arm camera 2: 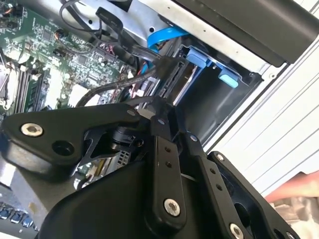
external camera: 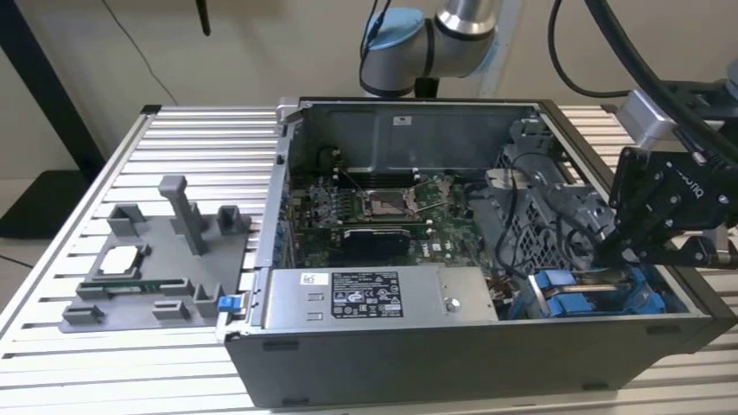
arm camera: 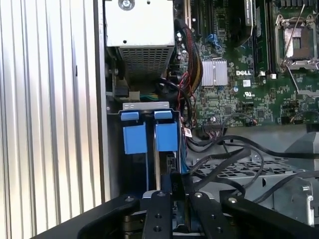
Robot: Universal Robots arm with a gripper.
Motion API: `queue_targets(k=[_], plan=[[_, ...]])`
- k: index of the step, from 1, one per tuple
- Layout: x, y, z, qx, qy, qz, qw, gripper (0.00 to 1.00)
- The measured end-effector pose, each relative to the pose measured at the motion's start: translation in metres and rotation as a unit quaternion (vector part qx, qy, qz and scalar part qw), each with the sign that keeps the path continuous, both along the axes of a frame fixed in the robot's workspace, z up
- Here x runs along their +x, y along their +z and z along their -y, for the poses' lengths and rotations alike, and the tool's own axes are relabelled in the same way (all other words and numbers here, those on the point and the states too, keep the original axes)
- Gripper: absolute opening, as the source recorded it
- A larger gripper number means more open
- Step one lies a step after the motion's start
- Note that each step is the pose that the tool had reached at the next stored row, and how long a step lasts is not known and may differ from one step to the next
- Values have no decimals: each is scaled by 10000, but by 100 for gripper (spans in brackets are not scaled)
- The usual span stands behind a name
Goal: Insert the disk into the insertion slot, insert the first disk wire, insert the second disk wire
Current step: 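Insert the first disk wire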
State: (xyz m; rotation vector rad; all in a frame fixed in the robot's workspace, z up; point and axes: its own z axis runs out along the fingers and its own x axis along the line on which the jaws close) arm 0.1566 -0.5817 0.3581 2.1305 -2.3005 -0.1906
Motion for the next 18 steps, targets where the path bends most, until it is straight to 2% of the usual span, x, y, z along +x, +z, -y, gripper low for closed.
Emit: queue_targets(k=[7, 18], plan=[[109, -11, 27, 0, -18, -1, 10000, 0], [118, -12, 31, 1, -21, -1, 10000, 0]])
